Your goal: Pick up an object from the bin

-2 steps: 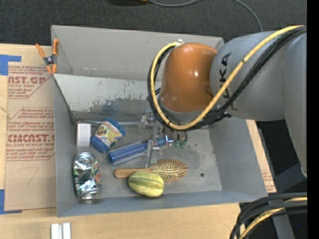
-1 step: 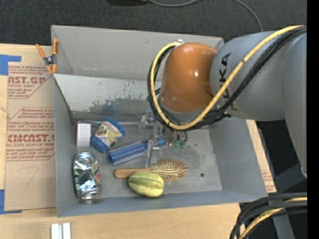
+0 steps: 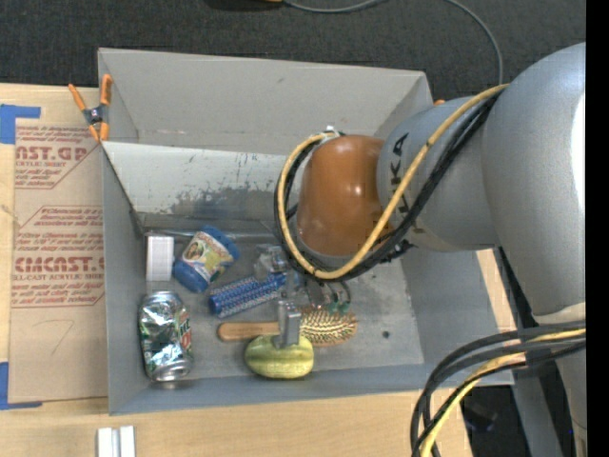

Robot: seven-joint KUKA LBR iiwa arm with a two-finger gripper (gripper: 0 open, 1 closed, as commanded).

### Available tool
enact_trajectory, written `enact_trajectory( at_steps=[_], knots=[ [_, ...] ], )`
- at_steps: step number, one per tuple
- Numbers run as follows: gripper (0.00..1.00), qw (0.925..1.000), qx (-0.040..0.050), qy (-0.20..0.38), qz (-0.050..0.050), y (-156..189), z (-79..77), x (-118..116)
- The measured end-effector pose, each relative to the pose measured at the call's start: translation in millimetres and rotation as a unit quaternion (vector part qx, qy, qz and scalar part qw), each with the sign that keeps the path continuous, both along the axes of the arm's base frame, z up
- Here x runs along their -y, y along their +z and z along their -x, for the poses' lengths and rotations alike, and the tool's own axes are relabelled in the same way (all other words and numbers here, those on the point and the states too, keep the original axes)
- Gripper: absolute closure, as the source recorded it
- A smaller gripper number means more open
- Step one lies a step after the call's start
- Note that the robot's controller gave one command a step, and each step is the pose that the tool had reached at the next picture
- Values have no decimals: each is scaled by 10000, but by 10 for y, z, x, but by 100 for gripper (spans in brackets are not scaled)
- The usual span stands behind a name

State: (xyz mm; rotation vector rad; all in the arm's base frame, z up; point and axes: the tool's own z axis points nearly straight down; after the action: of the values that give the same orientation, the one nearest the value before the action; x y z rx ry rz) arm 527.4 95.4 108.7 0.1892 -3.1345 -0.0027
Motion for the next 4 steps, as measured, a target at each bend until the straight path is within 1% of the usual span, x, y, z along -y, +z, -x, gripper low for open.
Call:
enact_trajectory(
  at_steps=[1,2,3,4],
  knots=[
    [0,10000,34,10,-12,-6,-208,-188],
    [100,9997,5,-253,-8,-329,-140,-59],
    [100,9997,4,-253,-8,-329,-140,-59],
    [100,10000,25,-34,-14,400,-225,-136]
  ],
)
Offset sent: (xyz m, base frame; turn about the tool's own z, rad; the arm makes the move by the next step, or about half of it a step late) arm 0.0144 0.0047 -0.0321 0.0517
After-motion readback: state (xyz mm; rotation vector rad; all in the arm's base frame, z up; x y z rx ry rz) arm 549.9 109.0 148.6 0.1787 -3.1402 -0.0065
